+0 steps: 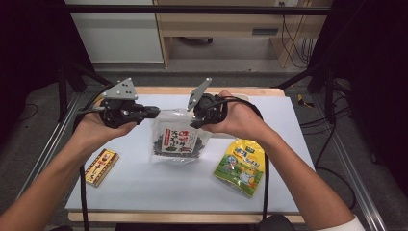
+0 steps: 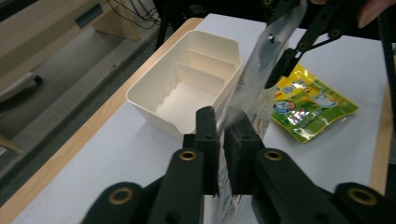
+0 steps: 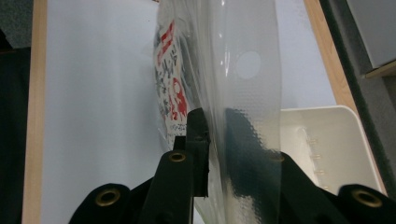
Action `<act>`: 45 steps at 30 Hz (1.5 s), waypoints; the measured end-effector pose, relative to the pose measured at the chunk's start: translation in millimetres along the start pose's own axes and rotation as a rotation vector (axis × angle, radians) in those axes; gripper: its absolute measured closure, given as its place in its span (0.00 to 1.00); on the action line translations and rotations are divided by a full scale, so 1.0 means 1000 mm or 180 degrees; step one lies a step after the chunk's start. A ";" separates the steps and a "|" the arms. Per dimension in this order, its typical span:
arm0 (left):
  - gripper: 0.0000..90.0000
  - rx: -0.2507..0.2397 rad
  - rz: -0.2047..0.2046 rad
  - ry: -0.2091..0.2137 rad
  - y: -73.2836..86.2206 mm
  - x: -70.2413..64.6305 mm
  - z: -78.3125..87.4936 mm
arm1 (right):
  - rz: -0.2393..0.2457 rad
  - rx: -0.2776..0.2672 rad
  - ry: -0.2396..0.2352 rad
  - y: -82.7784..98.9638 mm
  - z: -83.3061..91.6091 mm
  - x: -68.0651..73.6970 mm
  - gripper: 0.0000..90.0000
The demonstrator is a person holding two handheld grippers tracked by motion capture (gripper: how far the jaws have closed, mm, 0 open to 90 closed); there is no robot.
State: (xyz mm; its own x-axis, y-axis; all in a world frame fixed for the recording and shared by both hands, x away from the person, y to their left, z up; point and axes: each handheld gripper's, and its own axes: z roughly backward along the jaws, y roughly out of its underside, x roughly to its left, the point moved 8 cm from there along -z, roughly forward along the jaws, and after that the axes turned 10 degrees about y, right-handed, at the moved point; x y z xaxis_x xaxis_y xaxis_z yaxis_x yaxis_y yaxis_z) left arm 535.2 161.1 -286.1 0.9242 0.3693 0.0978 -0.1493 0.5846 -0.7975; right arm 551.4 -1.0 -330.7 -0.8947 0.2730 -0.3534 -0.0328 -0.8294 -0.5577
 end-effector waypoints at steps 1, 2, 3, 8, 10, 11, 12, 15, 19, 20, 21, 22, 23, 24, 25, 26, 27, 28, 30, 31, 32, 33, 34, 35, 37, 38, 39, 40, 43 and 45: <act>0.73 -0.0112 0.0069 -0.0080 0.001 0.002 0.001 | -0.0016 0.0016 0.0005 -0.001 0.001 -0.001 0.91; 0.63 -0.0151 0.0107 -0.0111 0.002 0.003 0.002 | -0.0054 0.0017 0.0003 -0.002 0.003 -0.002 0.92; 0.57 -0.0151 0.0107 -0.0111 0.002 0.003 0.002 | -0.0054 0.0017 0.0003 -0.002 0.003 -0.002 0.92; 0.37 -0.0548 0.0244 -0.0322 0.000 0.002 0.019 | -0.0269 0.0034 0.0015 -0.006 0.022 -0.013 0.94; 0.35 -0.0575 0.0255 -0.0382 0.002 0.002 0.023 | -0.0317 0.0042 0.0018 -0.007 0.025 -0.015 0.94; 0.32 -0.0583 0.0274 -0.0418 0.005 0.002 0.024 | -0.0390 0.0076 0.0058 -0.007 0.033 -0.020 0.94; 0.32 -0.0584 0.0295 -0.0427 0.007 0.001 0.025 | -0.0390 0.0076 0.0058 -0.007 0.033 -0.020 0.94; 0.28 -0.0303 -0.0544 -0.0576 0.014 0.023 0.034 | -0.0461 0.0100 0.0136 -0.005 0.043 -0.027 0.94; 0.21 -0.0216 -0.0390 -0.0721 0.040 0.023 0.028 | -0.0633 0.0093 0.0286 -0.001 0.057 -0.041 0.95; 0.21 -0.0164 -0.0364 -0.0717 0.048 0.022 0.023 | -0.0677 0.0075 0.0329 0.000 0.060 -0.045 0.95; 0.19 -0.0090 -0.0388 -0.0693 0.059 0.020 0.016 | -0.0774 0.0056 0.0414 0.002 0.067 -0.055 0.96; 0.19 -0.0090 -0.0388 -0.0693 0.059 0.020 0.016 | -0.0774 0.0056 0.0414 0.002 0.067 -0.055 0.96; 0.19 -0.0053 -0.0386 -0.0684 0.067 0.018 0.010 | -0.0812 0.0041 0.0442 0.002 0.069 -0.058 0.96; 0.19 -0.0045 -0.0365 -0.0675 0.072 0.017 0.006 | -0.0856 0.0035 0.0510 0.003 0.074 -0.064 0.96; 0.18 -0.0335 0.0746 -0.0583 0.089 -0.012 -0.016 | -0.0955 0.0016 0.0599 0.003 0.080 -0.073 0.96; 0.18 -0.0292 0.0739 -0.0597 0.095 -0.015 -0.021 | -0.0967 0.0019 0.0643 0.004 0.082 -0.077 0.96; 0.18 -0.0292 0.0739 -0.0597 0.095 -0.015 -0.021 | -0.0967 0.0019 0.0643 0.004 0.082 -0.077 0.96; 0.18 -0.0272 0.0755 -0.0611 0.102 -0.018 -0.026 | -0.1005 0.0006 0.0688 0.004 0.085 -0.081 0.96; 0.18 -0.0211 0.0793 -0.0613 0.116 -0.025 -0.038 | -0.1096 -0.0007 0.0778 0.004 0.090 -0.091 0.96; 0.18 -0.0214 0.0814 -0.0615 0.123 -0.028 -0.044 | -0.1177 -0.0035 0.0870 0.005 0.092 -0.100 0.96; 0.17 -0.0201 0.0858 -0.0600 0.130 -0.031 -0.049 | -0.1202 -0.0044 0.0908 0.005 0.093 -0.104 0.96; 0.17 -0.0163 0.0940 -0.0567 0.144 -0.035 -0.059 | -0.1236 -0.0047 0.0941 0.005 0.094 -0.108 0.96; 0.16 -0.0163 0.0940 -0.0567 0.144 -0.035 -0.059 | -0.1277 -0.0062 0.0988 0.005 0.094 -0.112 0.96; 0.16 -0.0199 0.1004 -0.0560 0.149 -0.036 -0.063 | -0.1277 -0.0062 0.0988 0.005 0.094 -0.112 0.96; 0.15 -0.0141 0.1045 -0.0596 0.162 -0.034 -0.069 | -0.1319 -0.0054 0.1089 0.006 0.095 -0.118 0.96; 0.13 -0.0024 0.1032 -0.0671 0.171 -0.031 -0.071 | -0.1417 -0.0049 0.1178 0.007 0.094 -0.125 0.96; 0.13 -0.0024 0.1032 -0.0671 0.171 -0.031 -0.071 | -0.1417 -0.0049 0.1178 0.007 0.094 -0.125 0.96; 0.12 -0.0043 0.1087 -0.0674 0.175 -0.030 -0.072 | -0.1483 -0.0026 0.1257 0.008 0.091 -0.130 0.96; 0.12 0.0007 0.1109 -0.0675 0.185 -0.031 -0.076 | -0.1549 0.0003 0.1336 0.009 0.087 -0.138 0.96; 0.11 0.0014 0.1106 -0.0679 0.187 -0.031 -0.077 | -0.1580 0.0000 0.1356 0.010 0.086 -0.140 0.96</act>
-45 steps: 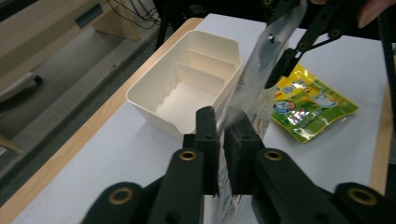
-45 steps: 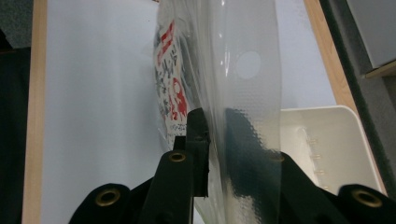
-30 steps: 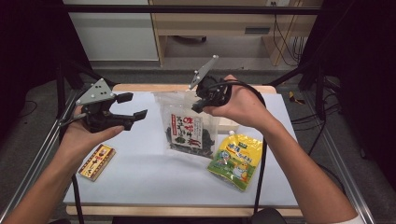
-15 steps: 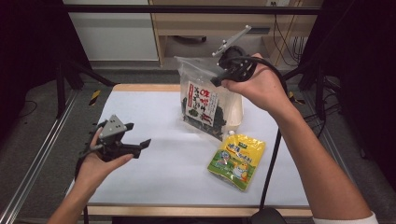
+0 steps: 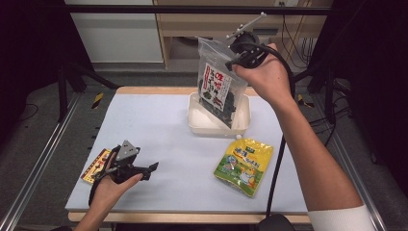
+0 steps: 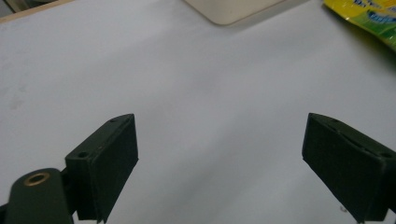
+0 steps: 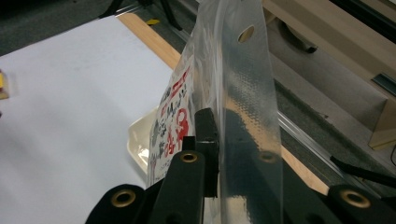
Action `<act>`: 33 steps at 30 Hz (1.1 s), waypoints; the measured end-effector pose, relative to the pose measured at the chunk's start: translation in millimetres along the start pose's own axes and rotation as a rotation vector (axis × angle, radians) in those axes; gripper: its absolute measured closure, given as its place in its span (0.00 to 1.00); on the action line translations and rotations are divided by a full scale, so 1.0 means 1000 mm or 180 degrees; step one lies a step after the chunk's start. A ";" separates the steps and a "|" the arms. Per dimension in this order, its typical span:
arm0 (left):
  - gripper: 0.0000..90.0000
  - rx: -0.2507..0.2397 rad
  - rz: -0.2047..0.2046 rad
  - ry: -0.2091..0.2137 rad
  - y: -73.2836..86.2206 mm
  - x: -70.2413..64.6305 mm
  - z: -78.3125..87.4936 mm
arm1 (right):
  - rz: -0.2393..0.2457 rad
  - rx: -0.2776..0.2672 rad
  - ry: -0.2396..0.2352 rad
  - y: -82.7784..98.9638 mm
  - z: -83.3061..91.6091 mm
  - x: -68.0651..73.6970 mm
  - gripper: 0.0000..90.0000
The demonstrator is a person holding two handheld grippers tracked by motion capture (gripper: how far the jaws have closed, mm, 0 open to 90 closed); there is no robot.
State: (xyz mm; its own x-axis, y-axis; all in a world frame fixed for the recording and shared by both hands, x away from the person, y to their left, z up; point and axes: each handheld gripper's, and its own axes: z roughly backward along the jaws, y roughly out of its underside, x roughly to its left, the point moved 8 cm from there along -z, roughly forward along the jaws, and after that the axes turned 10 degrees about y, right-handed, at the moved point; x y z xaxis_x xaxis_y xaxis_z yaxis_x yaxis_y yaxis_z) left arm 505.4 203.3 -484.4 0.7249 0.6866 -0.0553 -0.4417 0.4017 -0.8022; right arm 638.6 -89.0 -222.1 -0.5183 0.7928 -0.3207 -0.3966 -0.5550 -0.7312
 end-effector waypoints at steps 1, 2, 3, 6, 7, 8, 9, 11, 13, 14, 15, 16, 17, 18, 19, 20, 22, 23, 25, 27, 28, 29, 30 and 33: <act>0.11 0.0004 0.0034 0.0023 0.004 0.000 -0.002 | -0.0072 0.0005 0.0068 -0.002 -0.005 -0.003 0.97; 0.11 0.0029 0.0028 0.0023 0.006 0.000 -0.002 | -0.0084 -0.0003 0.0086 -0.003 -0.007 -0.004 0.97; 0.11 0.0052 0.0020 0.0007 0.007 0.001 -0.003 | -0.0110 -0.0001 0.0108 -0.004 -0.009 -0.005 0.97; 0.11 0.0074 0.0037 -0.0017 0.009 0.003 -0.003 | -0.0134 -0.0002 0.0180 -0.007 -0.013 -0.006 0.97; 0.11 0.0084 0.0041 -0.0013 0.010 0.003 -0.004 | -0.0134 -0.0002 0.0180 -0.007 -0.013 -0.006 0.97; 0.11 0.0102 0.0046 -0.0022 0.011 0.004 -0.004 | -0.0143 -0.0012 0.0206 -0.009 -0.015 -0.007 0.97; 0.11 0.0108 0.0047 -0.0029 0.011 0.004 -0.004 | -0.0143 -0.0012 0.0206 -0.009 -0.015 -0.007 0.97; 0.11 0.0100 0.0058 -0.0038 0.011 0.005 -0.004 | -0.0153 -0.0031 0.0228 -0.010 -0.017 -0.007 0.97; 0.11 0.0101 0.0066 -0.0058 0.012 0.006 -0.004 | -0.0152 -0.0035 0.0240 -0.011 -0.018 -0.007 0.97; 0.11 0.0105 0.0071 -0.0064 0.012 0.006 -0.004 | -0.0150 -0.0038 0.0255 -0.011 -0.018 -0.007 0.97; 0.11 0.0107 0.0076 -0.0068 0.013 0.006 -0.004 | -0.0160 -0.0057 0.0257 -0.011 -0.019 -0.007 0.97; 0.11 0.0101 0.0080 -0.0070 0.013 0.007 -0.004 | -0.0164 -0.0058 0.0267 -0.011 -0.020 -0.007 0.97; 0.11 0.0106 0.0068 -0.0091 0.013 0.007 -0.003 | -0.0194 -0.0063 0.0300 -0.012 -0.021 -0.007 0.97; 0.11 0.0107 0.0061 -0.0103 0.013 0.008 -0.002 | -0.0196 -0.0066 0.0287 -0.012 -0.022 -0.007 0.97; 0.11 0.0107 0.0061 -0.0103 0.013 0.008 -0.002 | -0.0196 -0.0066 0.0287 -0.012 -0.022 -0.007 0.97; 0.11 0.0112 0.0060 -0.0109 0.014 0.008 -0.002 | -0.0194 -0.0064 0.0286 -0.013 -0.024 -0.005 0.97; 0.11 0.0110 0.0065 -0.0110 0.014 0.008 -0.002 | -0.0178 -0.0061 0.0291 -0.014 -0.025 -0.004 0.97; 0.11 0.0109 0.0066 -0.0106 0.014 0.008 -0.002 | -0.0171 -0.0058 0.0286 -0.014 -0.027 -0.003 0.97; 0.11 0.0117 0.0060 -0.0105 0.014 0.008 -0.002 | -0.0149 -0.0079 0.0273 -0.015 -0.031 0.000 0.97; 0.11 0.0110 0.0065 -0.0100 0.014 0.008 -0.002 | -0.0116 -0.0087 0.0257 -0.017 -0.038 0.003 0.97; 0.11 0.0108 0.0064 -0.0101 0.014 0.008 -0.002 | -0.0120 -0.0089 0.0249 -0.017 -0.040 0.005 0.97; 0.11 0.0108 0.0064 -0.0101 0.014 0.008 -0.002 | -0.0120 -0.0089 0.0249 -0.017 -0.040 0.005 0.97; 0.11 0.0098 0.0068 -0.0100 0.014 0.008 -0.001 | -0.0122 -0.0095 0.0241 -0.018 -0.041 0.005 0.97; 0.11 0.0095 0.0085 -0.0094 0.014 0.008 -0.001 | -0.0138 -0.0123 0.0233 -0.019 -0.046 0.006 0.97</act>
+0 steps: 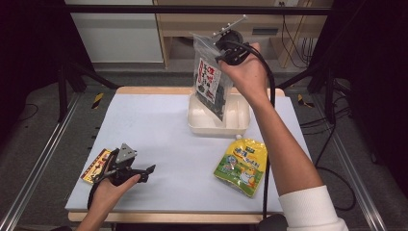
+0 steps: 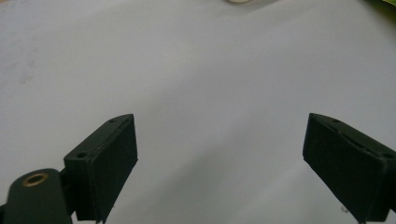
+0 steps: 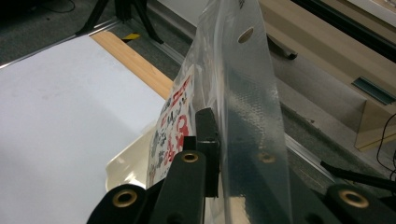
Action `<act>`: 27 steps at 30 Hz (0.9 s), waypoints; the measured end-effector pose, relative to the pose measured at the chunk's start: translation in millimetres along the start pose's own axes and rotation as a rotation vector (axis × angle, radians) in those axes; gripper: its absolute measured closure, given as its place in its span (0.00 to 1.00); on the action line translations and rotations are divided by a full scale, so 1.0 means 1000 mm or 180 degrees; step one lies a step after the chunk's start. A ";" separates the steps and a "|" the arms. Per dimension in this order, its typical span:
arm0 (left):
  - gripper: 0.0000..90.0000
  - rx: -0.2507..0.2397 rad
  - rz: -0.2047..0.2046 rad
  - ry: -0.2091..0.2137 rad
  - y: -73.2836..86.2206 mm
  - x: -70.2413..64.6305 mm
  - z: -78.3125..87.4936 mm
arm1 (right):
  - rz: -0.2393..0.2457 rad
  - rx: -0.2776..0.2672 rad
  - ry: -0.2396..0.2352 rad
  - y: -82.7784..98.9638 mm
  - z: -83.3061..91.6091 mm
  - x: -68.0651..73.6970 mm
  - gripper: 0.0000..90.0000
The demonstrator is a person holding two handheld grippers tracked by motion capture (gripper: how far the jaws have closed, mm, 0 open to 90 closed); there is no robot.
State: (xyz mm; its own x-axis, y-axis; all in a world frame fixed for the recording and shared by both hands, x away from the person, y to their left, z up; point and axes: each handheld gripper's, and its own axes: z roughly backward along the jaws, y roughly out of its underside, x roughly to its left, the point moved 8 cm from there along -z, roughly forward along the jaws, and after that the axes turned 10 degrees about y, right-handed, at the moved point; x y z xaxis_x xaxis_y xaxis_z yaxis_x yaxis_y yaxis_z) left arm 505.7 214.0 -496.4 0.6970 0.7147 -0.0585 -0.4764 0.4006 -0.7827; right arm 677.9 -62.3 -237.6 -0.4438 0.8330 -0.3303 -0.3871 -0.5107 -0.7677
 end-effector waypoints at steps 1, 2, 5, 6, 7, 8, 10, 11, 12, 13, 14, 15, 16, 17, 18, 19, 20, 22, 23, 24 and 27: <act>0.11 0.0002 0.0005 0.0003 0.000 0.000 0.000 | -0.0011 -0.0010 0.0002 0.000 -0.003 -0.001 0.97; 0.11 0.0002 0.0005 0.0003 0.000 0.000 0.000 | -0.0011 -0.0010 0.0002 0.000 -0.003 -0.001 0.97; 0.11 0.0013 0.0010 0.0005 0.001 0.001 0.000 | -0.0082 -0.0052 -0.0040 0.004 -0.010 -0.003 0.97; 0.11 0.0014 0.0012 0.0006 0.001 0.001 0.000 | -0.0096 -0.0051 -0.0048 0.005 -0.011 -0.004 0.97; 0.11 0.0013 0.0016 0.0004 0.001 0.001 0.000 | -0.0096 -0.0051 -0.0048 0.005 -0.011 -0.004 0.97; 0.11 0.0020 0.0014 0.0009 0.002 0.001 -0.001 | -0.0085 -0.0039 -0.0060 0.009 -0.014 -0.005 0.97; 0.11 0.0021 0.0016 0.0007 0.002 0.001 0.000 | -0.0093 -0.0042 -0.0064 0.010 -0.016 -0.005 0.97; 0.11 0.0021 0.0019 0.0008 0.002 0.001 0.000 | -0.0097 -0.0060 -0.0072 0.014 -0.020 -0.005 0.97; 0.11 0.0012 0.0024 0.0007 0.002 0.001 -0.001 | -0.0097 -0.0060 -0.0072 0.014 -0.020 -0.005 0.97; 0.11 0.0017 0.0027 0.0005 0.003 0.001 -0.001 | -0.0141 -0.0093 -0.0088 0.018 -0.023 -0.005 0.97; 0.11 0.0017 0.0027 0.0005 0.003 0.001 -0.001 | -0.0141 -0.0093 -0.0088 0.018 -0.023 -0.005 0.97; 0.11 0.0022 0.0030 0.0003 0.003 0.001 -0.001 | -0.0177 -0.0121 -0.0108 0.021 -0.027 -0.005 0.97; 0.11 0.0024 0.0035 0.0004 0.003 0.001 -0.001 | -0.0187 -0.0126 -0.0125 0.023 -0.029 -0.005 0.97; 0.11 0.0024 0.0035 0.0004 0.003 0.001 -0.001 | -0.0199 -0.0124 -0.0127 0.025 -0.031 -0.005 0.97; 0.11 0.0032 0.0035 0.0002 0.004 0.001 -0.001 | -0.0202 -0.0115 -0.0132 0.027 -0.032 -0.005 0.97; 0.11 0.0034 0.0036 0.0003 0.004 0.001 -0.001 | -0.0201 -0.0126 -0.0139 0.029 -0.034 -0.004 0.97; 0.11 0.0036 0.0037 0.0003 0.004 0.001 -0.002 | -0.0201 -0.0126 -0.0139 0.029 -0.034 -0.004 0.97; 0.11 0.0034 0.0041 0.0003 0.004 0.001 -0.001 | -0.0245 -0.0170 -0.0169 0.032 -0.037 -0.005 0.97; 0.11 0.0021 0.0043 0.0001 0.003 0.002 -0.001 | -0.0249 -0.0184 -0.0176 0.033 -0.038 -0.005 0.97; 0.11 0.0021 0.0043 0.0001 0.003 0.002 -0.001 | -0.0254 -0.0190 -0.0167 0.034 -0.039 -0.006 0.97; 0.11 -0.0001 0.0065 -0.0020 0.003 0.003 0.001 | -0.0286 -0.0207 -0.0195 0.037 -0.041 -0.005 0.97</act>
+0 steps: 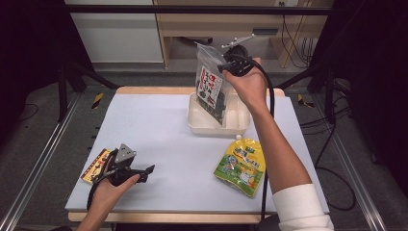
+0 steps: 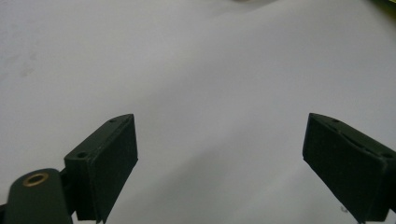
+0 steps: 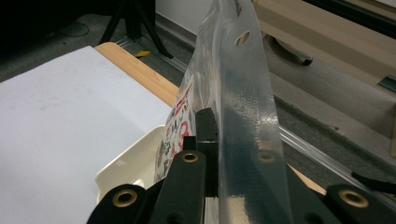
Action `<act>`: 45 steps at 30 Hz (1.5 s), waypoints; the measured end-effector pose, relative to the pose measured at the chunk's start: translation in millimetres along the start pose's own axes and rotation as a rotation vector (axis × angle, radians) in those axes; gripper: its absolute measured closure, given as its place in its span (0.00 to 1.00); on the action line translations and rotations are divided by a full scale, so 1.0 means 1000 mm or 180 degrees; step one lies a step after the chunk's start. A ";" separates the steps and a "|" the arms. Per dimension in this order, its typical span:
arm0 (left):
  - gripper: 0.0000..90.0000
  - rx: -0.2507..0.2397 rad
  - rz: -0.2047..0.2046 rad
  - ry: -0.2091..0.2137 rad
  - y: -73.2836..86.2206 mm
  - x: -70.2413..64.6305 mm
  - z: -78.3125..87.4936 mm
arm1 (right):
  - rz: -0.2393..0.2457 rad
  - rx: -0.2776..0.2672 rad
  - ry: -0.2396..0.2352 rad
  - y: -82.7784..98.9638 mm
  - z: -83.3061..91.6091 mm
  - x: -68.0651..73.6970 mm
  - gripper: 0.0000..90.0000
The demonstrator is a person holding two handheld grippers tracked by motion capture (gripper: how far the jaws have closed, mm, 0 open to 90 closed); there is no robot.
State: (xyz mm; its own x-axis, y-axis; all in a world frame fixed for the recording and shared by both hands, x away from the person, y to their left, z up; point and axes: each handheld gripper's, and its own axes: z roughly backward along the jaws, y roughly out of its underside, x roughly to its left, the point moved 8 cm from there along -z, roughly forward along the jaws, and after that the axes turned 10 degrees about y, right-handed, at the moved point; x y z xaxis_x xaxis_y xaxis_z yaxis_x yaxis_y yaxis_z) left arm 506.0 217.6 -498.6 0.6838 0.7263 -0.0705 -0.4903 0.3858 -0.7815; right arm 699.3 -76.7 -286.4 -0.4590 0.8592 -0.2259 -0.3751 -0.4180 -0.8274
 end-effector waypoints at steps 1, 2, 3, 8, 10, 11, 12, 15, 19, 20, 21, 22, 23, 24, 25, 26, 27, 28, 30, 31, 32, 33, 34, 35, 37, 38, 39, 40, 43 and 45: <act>0.11 0.0003 0.0005 -0.0006 0.000 0.001 0.000 | -0.0014 -0.0013 -0.0006 0.002 -0.001 0.000 0.97; 0.11 0.0002 0.0008 -0.0007 0.000 0.001 0.000 | -0.0037 -0.0021 -0.0027 0.003 -0.002 0.000 0.97; 0.11 0.0002 0.0008 -0.0007 0.000 0.001 0.000 | -0.0037 -0.0021 -0.0027 0.003 -0.002 0.000 0.97; 0.11 0.0017 0.0001 0.0000 0.000 0.000 -0.001 | -0.0141 -0.0020 -0.0087 0.008 -0.003 0.001 0.97; 0.11 0.0017 -0.0005 -0.0003 0.000 0.000 -0.001 | -0.0161 -0.0026 -0.0090 0.008 -0.003 0.001 0.97; 0.11 0.0018 -0.0006 0.0001 0.000 0.000 -0.001 | -0.0164 -0.0024 -0.0093 0.008 -0.003 0.001 0.97; 0.11 0.0018 -0.0007 -0.0002 0.000 0.000 0.000 | -0.0194 -0.0022 -0.0101 0.009 -0.002 0.001 0.97; 0.11 0.0015 -0.0003 -0.0003 0.000 0.000 0.000 | -0.0184 -0.0040 -0.0112 0.009 -0.002 0.002 0.97; 0.11 0.0015 -0.0013 0.0000 0.000 -0.001 0.000 | -0.0160 0.0010 -0.0127 0.015 -0.005 0.005 0.97; 0.11 0.0013 -0.0013 0.0002 0.000 -0.001 0.000 | -0.0185 0.0007 -0.0148 0.019 -0.006 0.007 0.97; 0.11 0.0013 -0.0004 0.0006 0.000 -0.001 0.000 | -0.0185 0.0007 -0.0148 0.019 -0.006 0.007 0.97; 0.11 0.0015 -0.0005 0.0004 0.000 -0.001 0.000 | -0.0194 0.0009 -0.0154 0.020 -0.007 0.007 0.97; 0.11 0.0016 -0.0003 0.0004 0.000 -0.001 0.000 | -0.0211 0.0027 -0.0161 0.023 -0.009 0.007 0.97; 0.11 0.0018 -0.0004 0.0007 0.000 -0.001 -0.001 | -0.0211 0.0027 -0.0161 0.023 -0.009 0.007 0.97; 0.11 0.0011 -0.0005 0.0003 0.000 -0.001 -0.001 | -0.0226 0.0033 -0.0159 0.025 -0.010 0.007 0.97; 0.11 0.0009 -0.0007 0.0003 0.000 -0.001 -0.001 | -0.0233 0.0045 -0.0167 0.027 -0.011 0.008 0.97; 0.11 0.0010 -0.0007 0.0005 0.000 -0.002 -0.001 | -0.0232 0.0054 -0.0172 0.028 -0.011 0.008 0.97; 0.11 0.0018 -0.0006 0.0006 0.000 -0.001 -0.001 | -0.0240 0.0049 -0.0169 0.028 -0.012 0.007 0.97; 0.11 0.0020 -0.0004 0.0004 0.000 -0.001 0.000 | -0.0263 0.0047 -0.0174 0.030 -0.012 0.008 0.97; 0.11 0.0021 -0.0004 0.0003 0.000 -0.001 0.000 | -0.0267 0.0047 -0.0175 0.030 -0.012 0.007 0.97; 0.11 0.0017 -0.0004 0.0002 0.000 -0.001 0.000 | -0.0304 0.0048 -0.0188 0.031 -0.012 0.007 0.96; 0.11 0.0017 -0.0004 0.0002 0.000 -0.001 0.000 | -0.0304 0.0048 -0.0188 0.031 -0.012 0.007 0.96; 0.11 0.0018 -0.0007 0.0003 0.000 -0.001 0.000 | -0.0289 0.0057 -0.0181 0.032 -0.012 0.006 0.96; 0.11 0.0020 -0.0010 0.0007 0.000 -0.002 -0.001 | -0.0284 0.0060 -0.0181 0.033 -0.013 0.006 0.96; 0.11 0.0031 -0.0018 0.0005 0.001 -0.002 -0.001 | -0.0290 0.0067 -0.0183 0.035 -0.013 0.006 0.96; 0.11 0.0033 -0.0019 0.0007 0.001 -0.002 -0.001 | -0.0280 0.0070 -0.0172 0.036 -0.013 0.005 0.96; 0.11 0.0039 -0.0023 0.0009 0.001 -0.002 -0.001 | -0.0288 0.0076 -0.0172 0.037 -0.013 0.003 0.95; 0.11 0.0039 -0.0023 0.0009 0.001 -0.002 -0.001 | -0.0288 0.0076 -0.0172 0.037 -0.013 0.003 0.95; 0.11 0.0039 -0.0021 0.0007 0.001 -0.002 -0.001 | -0.0288 0.0076 -0.0176 0.037 -0.013 0.002 0.95; 0.11 0.0031 -0.0017 0.0003 0.001 -0.002 -0.001 | -0.0287 0.0066 -0.0186 0.036 -0.013 0.004 0.94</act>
State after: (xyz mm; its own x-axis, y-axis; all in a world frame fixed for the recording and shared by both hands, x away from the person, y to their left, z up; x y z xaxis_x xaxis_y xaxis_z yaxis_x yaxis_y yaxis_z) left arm 505.1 216.2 -499.7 0.6869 0.7237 -0.0670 -0.4920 0.3952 -0.7757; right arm 694.7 -84.8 -323.6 -0.4687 0.8752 -0.1202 -0.4332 -0.3463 -0.8321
